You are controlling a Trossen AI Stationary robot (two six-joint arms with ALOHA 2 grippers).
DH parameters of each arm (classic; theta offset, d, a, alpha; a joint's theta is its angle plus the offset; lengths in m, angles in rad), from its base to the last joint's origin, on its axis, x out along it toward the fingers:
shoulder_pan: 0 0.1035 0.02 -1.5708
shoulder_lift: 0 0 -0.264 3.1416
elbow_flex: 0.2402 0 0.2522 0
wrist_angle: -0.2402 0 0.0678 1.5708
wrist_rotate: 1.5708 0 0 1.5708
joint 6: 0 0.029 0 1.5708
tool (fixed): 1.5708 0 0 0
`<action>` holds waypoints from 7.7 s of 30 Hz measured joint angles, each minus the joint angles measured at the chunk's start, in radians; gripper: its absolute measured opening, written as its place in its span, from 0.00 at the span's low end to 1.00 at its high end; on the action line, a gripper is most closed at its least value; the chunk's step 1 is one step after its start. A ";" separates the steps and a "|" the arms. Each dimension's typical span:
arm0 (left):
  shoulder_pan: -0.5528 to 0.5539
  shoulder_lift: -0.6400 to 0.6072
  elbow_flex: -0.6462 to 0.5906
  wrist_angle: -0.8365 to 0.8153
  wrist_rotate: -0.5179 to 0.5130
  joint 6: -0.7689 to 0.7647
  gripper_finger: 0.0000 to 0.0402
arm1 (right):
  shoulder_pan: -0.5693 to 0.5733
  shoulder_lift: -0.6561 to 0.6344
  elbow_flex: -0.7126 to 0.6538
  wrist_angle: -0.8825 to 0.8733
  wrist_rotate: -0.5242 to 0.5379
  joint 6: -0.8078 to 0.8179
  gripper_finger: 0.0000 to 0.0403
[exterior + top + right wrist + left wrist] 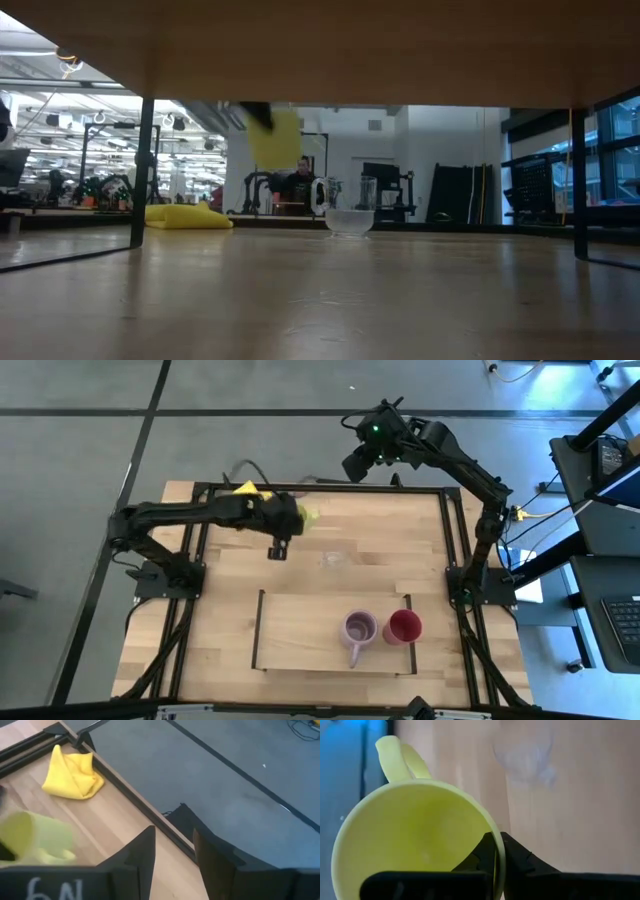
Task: Stack small to large cups/mugs on shelf
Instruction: Put the yellow mug on the shelf, then put the transparent mug on the shelf
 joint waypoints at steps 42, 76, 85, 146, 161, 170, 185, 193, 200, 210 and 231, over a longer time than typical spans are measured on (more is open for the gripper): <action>-0.797 -0.016 0.341 -0.262 0.085 -0.159 0.01 | 0.275 0.001 0.000 -0.082 -0.239 0.269 0.34; -0.750 0.079 0.341 -0.380 0.264 0.279 0.01 | 0.570 0.001 0.000 -0.063 0.087 0.770 0.34; -0.750 0.079 0.341 -0.347 0.249 0.218 0.09 | 0.575 0.001 0.000 -0.063 0.089 0.765 0.34; -0.694 0.051 0.306 -0.330 0.187 -0.793 0.01 | 0.575 0.001 0.000 -0.113 0.140 0.635 0.34; -0.666 0.114 0.306 -0.156 0.171 -0.794 0.01 | 0.575 0.001 0.000 -0.154 0.133 0.631 0.34; -0.659 0.122 0.305 -0.236 0.124 -0.736 0.02 | 0.598 0.001 0.000 -0.171 0.141 0.633 0.34; -0.283 0.028 0.299 -0.325 0.195 -0.373 0.02 | 0.653 -0.037 0.001 -0.320 0.273 0.712 0.41; -0.111 0.051 0.294 -0.302 0.185 -0.125 0.18 | 0.665 -0.158 -0.014 -0.357 0.432 0.766 0.64; -0.102 0.188 0.294 -0.211 0.197 0.199 0.29 | 0.660 -0.278 -0.016 -0.356 0.595 0.771 0.71; -0.036 0.358 0.293 -0.054 0.193 0.452 0.29 | 0.648 -0.334 -0.017 -0.359 0.649 0.836 0.71; -0.088 0.419 0.295 -0.010 0.272 0.495 0.29 | 0.643 -0.328 -0.017 -0.360 0.617 0.842 0.71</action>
